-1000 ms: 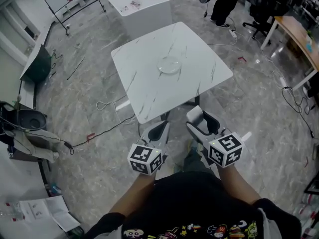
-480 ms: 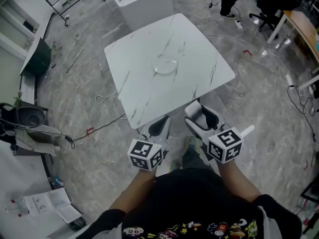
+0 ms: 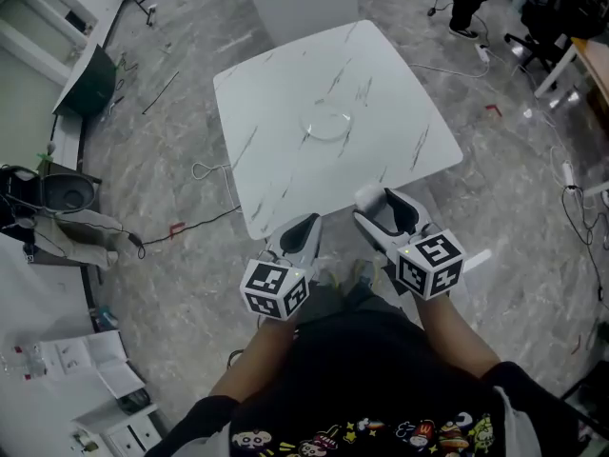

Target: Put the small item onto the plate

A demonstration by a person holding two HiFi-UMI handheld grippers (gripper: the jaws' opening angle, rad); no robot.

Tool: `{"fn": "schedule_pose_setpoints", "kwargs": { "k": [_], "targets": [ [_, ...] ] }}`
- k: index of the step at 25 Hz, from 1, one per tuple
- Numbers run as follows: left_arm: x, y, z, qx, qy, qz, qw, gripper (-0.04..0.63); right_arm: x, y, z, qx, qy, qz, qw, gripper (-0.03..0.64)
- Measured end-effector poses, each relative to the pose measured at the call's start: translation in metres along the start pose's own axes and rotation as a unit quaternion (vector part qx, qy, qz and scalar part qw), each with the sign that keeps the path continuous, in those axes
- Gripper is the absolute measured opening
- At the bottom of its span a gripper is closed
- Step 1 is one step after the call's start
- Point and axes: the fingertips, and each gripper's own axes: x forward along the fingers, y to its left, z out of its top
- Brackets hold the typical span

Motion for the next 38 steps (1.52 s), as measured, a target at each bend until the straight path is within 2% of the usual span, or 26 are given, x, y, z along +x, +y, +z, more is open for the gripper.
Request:
{"fn": "schedule_pose_setpoints", "kwargs": {
  "k": [6,15,28,38],
  "targets": [
    [0.009,0.011,0.01,0.001,-0.007,0.008,0.9999,0.0,0.015,-0.005,0.007,-0.011,0.006,0.009,1.0,0.327],
    [0.053,0.039,0.022,0.006,-0.002,-0.004,1.0,0.0,0.052,-0.028,0.02,-0.034,0.024,-0.004,0.999,0.327],
    [0.118,0.119,0.033,-0.023,0.009,0.013,0.9996,0.0,0.151,-0.067,0.035,-0.046,0.058,-0.016,0.997,0.327],
    [0.172,0.175,0.021,-0.046,0.035,0.015,0.9982,0.0,0.222,-0.105,0.03,-0.046,0.088,-0.024,0.995,0.327]
  ]
}}
